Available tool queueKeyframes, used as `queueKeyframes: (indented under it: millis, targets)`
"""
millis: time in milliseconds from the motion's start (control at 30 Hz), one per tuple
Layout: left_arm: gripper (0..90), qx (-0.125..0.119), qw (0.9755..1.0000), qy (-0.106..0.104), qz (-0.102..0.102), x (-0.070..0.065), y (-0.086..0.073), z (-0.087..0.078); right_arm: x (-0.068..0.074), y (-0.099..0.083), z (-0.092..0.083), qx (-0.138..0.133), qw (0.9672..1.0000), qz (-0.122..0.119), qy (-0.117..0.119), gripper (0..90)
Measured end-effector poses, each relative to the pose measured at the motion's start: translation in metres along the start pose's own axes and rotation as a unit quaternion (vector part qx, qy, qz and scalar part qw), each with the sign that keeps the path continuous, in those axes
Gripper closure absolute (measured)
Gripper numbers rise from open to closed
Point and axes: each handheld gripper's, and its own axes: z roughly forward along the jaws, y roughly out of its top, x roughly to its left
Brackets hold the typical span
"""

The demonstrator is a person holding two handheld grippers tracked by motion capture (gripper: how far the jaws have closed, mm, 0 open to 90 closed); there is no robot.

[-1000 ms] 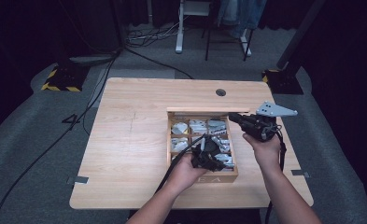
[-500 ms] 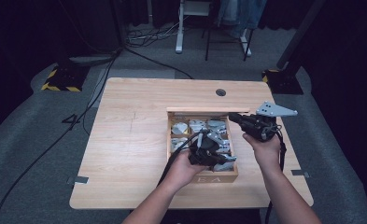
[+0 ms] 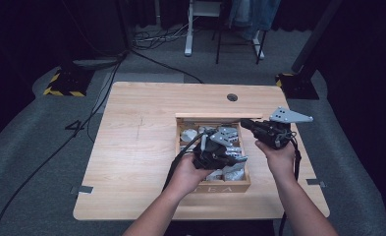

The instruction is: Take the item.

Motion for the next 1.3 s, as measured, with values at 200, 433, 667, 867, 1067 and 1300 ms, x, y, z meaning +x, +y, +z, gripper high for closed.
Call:
queueKeyframes:
  millis: [200, 433, 667, 867, 1067, 1300]
  targets:
    - [89.3, -0.007, 1.0000, 0.007, 0.000, 0.000, -0.001, -0.011, 0.000, 0.000, 0.000, 0.000, 1.0000, 0.000, 0.000, 89.6]
    - [89.2, -0.020, 0.9995, 0.023, 0.004, -0.002, -0.006, -0.035, 0.000, 0.000, 0.000, 0.000, 1.0000, -0.001, 0.000, 89.6]
    - [89.2, -0.034, 0.9987, 0.038, 0.005, -0.005, -0.013, -0.057, 0.000, -0.001, 0.000, 0.001, 1.0000, -0.001, 0.000, 89.6]
    - [89.3, -0.035, 0.9978, 0.056, -0.002, -0.005, -0.020, -0.078, 0.000, -0.002, 0.002, 0.004, 1.0000, 0.001, -0.001, 89.5]
    - [89.2, -0.040, 0.9968, 0.068, -0.011, -0.003, -0.030, -0.095, 0.000, -0.002, 0.002, 0.005, 1.0000, 0.002, -0.001, 89.5]
    - [89.2, -0.044, 0.9950, 0.088, -0.018, -0.001, -0.045, -0.118, 0.000, -0.003, 0.003, 0.006, 1.0000, 0.001, -0.002, 89.4]
